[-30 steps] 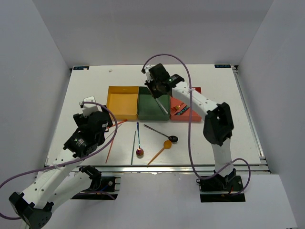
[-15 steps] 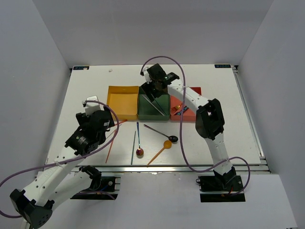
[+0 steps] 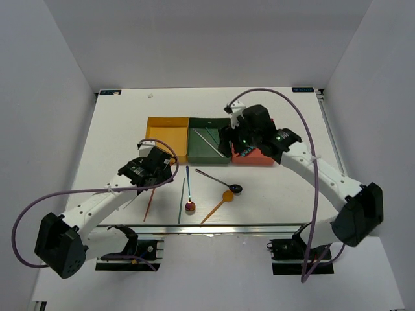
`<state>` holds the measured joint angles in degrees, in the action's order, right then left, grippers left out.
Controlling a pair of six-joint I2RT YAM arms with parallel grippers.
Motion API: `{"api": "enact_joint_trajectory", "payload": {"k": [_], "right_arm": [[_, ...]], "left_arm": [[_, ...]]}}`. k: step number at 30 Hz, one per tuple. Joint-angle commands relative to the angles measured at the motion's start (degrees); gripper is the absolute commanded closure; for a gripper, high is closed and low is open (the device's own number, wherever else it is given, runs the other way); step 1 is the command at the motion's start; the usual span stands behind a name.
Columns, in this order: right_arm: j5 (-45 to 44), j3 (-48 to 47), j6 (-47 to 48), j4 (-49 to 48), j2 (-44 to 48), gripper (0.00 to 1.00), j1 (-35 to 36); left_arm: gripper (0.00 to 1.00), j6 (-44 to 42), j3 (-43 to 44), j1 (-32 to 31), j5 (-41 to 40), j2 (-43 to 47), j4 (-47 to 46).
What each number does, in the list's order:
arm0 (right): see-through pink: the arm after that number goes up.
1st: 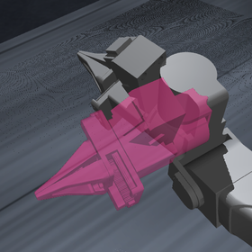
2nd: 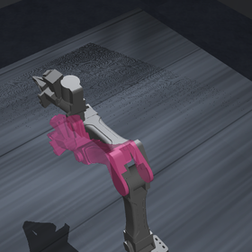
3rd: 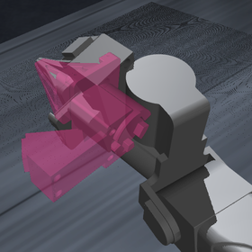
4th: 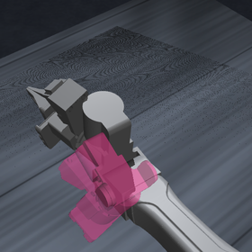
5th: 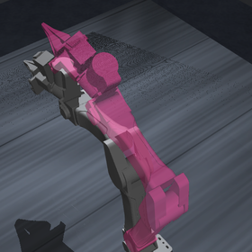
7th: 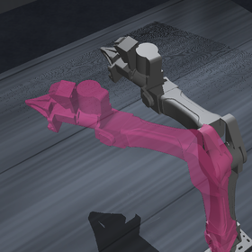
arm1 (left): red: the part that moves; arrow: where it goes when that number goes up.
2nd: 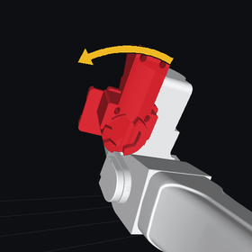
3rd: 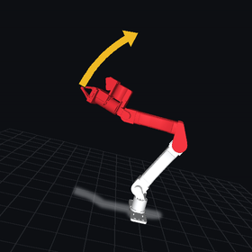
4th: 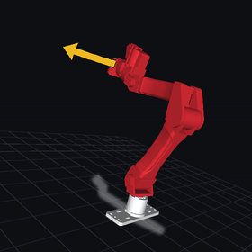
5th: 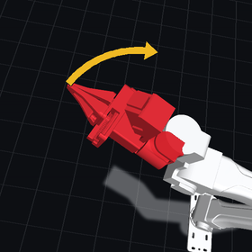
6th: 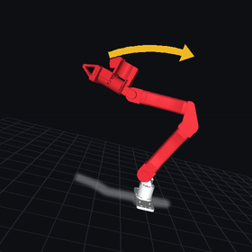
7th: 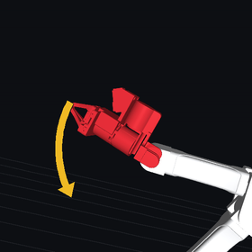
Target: Sort the eating utensils into containers
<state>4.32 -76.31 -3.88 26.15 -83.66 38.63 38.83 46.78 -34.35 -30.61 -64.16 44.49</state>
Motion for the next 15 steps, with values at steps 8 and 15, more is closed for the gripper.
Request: {"api": "enact_joint_trajectory", "payload": {"k": [8, 15], "right_arm": [[9.39, 20.05, -6.23, -12.26, 14.66, 0.26, -0.05], [11.42, 22.70, -7.19, -13.14, 18.09, 0.26, 0.22]], "left_arm": [[0.02, 5.64, -7.66, 4.90, 6.00, -4.56, -6.60], [0.08, 6.26, -12.94, 8.60, 9.34, -7.37, -12.76]]}}
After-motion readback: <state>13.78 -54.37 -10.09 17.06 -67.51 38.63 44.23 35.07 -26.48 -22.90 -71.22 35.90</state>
